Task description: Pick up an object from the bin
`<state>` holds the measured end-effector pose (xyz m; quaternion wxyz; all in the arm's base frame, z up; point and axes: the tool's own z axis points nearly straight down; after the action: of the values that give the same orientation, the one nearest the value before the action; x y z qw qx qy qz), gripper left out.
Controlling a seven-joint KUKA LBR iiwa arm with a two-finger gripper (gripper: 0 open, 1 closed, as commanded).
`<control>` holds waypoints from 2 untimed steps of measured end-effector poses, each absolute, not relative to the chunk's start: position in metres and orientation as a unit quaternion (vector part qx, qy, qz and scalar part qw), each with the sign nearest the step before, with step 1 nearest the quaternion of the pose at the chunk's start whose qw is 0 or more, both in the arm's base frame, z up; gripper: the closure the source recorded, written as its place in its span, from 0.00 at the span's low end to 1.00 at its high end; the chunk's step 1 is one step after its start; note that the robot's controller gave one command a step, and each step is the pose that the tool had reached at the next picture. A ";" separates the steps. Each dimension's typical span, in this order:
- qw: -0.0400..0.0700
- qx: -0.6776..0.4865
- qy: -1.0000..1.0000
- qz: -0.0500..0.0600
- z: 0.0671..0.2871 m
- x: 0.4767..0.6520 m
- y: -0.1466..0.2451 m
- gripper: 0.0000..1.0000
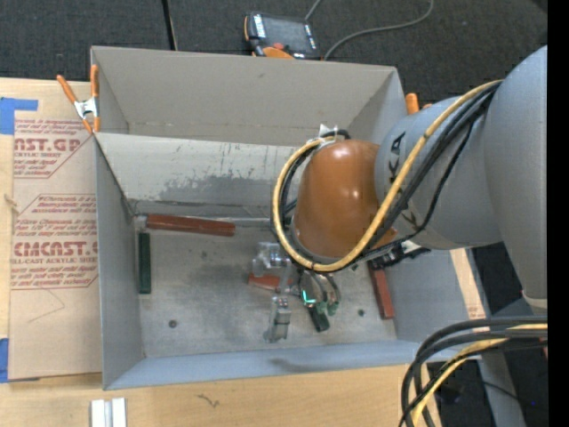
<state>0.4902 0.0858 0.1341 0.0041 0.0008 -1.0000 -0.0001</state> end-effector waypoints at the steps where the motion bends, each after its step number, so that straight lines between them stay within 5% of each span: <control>1: 0.001 -0.146 -0.989 0.001 0.069 0.550 0.043 0.00; 2: 0.000 -0.145 -0.989 0.000 0.071 0.551 0.044 1.00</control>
Offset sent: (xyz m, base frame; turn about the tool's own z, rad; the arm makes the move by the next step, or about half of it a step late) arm 0.0605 -0.0426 -0.0623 0.2933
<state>0.5506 0.0438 0.0711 0.0001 -0.1451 -0.9894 -0.0004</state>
